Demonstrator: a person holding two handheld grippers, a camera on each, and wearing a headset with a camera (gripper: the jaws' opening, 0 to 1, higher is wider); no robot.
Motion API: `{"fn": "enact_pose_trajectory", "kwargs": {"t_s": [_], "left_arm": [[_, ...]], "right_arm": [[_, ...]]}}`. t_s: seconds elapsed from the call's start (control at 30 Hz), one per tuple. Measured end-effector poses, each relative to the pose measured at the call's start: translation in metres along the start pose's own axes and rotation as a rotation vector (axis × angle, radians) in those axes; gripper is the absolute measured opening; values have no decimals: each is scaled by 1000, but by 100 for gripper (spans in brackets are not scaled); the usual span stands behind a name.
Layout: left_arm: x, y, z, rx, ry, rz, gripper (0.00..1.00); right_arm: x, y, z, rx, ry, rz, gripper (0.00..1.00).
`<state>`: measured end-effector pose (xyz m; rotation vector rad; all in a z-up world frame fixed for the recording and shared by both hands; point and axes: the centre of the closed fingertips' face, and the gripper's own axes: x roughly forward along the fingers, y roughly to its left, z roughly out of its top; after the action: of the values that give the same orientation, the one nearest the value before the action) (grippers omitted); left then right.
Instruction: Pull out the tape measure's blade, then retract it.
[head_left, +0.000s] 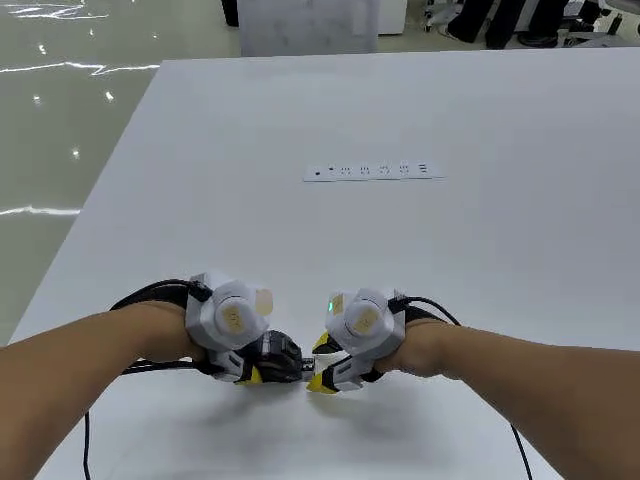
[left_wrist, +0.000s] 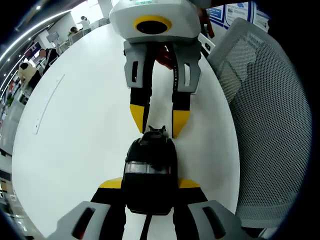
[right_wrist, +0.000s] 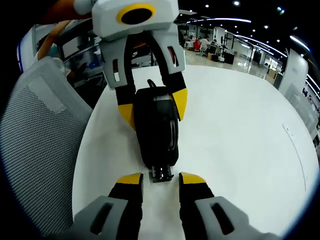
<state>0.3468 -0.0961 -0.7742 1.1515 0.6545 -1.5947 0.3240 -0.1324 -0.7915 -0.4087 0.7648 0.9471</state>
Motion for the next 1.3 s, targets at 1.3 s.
{"fn": "enact_pose_trajectory", "kwargs": {"t_s": [1.3], "left_arm": [[0, 0, -1, -4, -4, 16, 33]], "right_arm": [[-6, -3, -15, 4, 38, 35, 12]]}}
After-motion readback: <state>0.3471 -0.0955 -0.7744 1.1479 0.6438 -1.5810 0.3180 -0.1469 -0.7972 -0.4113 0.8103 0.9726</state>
